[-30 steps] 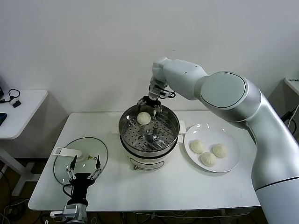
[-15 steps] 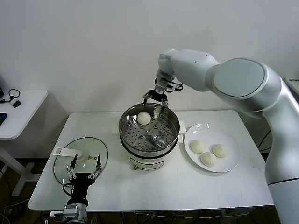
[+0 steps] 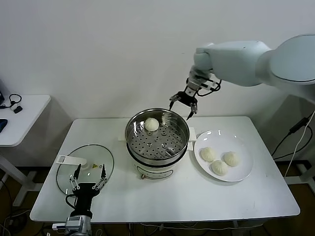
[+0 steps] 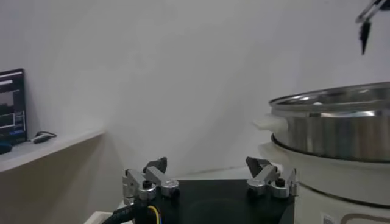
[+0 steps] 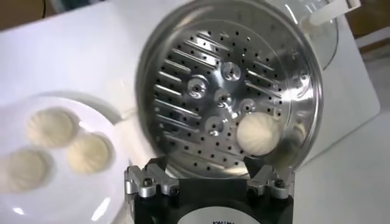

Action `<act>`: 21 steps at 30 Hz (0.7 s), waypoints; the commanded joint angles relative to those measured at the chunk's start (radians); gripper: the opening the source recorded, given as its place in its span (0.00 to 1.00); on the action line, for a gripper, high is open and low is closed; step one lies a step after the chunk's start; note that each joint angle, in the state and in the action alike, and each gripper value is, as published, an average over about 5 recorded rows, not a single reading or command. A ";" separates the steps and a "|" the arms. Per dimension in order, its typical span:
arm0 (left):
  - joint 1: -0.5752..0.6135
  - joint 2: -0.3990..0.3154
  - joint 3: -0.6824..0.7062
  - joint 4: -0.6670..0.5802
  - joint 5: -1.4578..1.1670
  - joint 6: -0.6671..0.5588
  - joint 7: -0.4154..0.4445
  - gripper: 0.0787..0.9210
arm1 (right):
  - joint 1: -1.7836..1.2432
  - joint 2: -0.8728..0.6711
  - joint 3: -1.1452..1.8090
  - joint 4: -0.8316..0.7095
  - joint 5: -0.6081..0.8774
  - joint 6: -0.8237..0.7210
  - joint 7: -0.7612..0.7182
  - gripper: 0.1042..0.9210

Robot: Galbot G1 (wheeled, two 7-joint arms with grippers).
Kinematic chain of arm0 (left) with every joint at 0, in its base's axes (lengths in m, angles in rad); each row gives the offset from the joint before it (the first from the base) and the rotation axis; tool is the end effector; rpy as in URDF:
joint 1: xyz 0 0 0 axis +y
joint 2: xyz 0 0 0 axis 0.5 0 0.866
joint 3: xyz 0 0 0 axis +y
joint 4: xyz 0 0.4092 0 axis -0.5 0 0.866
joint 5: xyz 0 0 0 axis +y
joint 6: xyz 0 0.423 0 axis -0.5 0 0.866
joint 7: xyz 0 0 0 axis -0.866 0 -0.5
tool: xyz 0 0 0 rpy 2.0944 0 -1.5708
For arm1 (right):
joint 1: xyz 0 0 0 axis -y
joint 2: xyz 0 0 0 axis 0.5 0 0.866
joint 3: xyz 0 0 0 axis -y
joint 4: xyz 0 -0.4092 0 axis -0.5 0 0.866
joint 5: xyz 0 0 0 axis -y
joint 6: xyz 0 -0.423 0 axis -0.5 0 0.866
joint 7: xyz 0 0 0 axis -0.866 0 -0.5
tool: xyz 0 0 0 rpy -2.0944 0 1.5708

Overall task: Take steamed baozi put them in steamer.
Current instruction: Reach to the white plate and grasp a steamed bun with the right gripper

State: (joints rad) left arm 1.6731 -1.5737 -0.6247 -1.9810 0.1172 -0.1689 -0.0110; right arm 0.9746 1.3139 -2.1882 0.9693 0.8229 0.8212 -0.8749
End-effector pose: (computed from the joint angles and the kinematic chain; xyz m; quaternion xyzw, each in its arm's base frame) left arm 0.1718 0.0385 -0.4211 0.0367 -0.9954 -0.0850 0.0257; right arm 0.7360 -0.0242 0.0042 0.7020 -0.2999 0.6403 0.0854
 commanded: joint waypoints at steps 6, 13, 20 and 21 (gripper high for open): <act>-0.006 -0.002 0.001 0.009 -0.002 0.005 0.000 0.88 | 0.149 -0.187 -0.125 0.249 0.129 -0.629 -0.031 0.88; -0.010 -0.004 0.002 0.017 -0.004 0.004 -0.001 0.88 | 0.149 -0.256 -0.133 0.337 0.163 -0.789 -0.012 0.88; -0.010 -0.005 -0.002 0.020 -0.006 0.002 -0.002 0.88 | 0.104 -0.308 -0.091 0.425 0.207 -0.990 0.014 0.88; -0.010 -0.005 -0.004 0.020 -0.006 0.003 -0.002 0.88 | 0.091 -0.312 -0.082 0.429 0.208 -1.013 0.016 0.88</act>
State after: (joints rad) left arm 1.6628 -1.5779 -0.6251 -1.9611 0.1125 -0.1663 -0.0125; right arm 1.0817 1.0748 -2.2803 1.2840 0.9812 0.1300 -0.8717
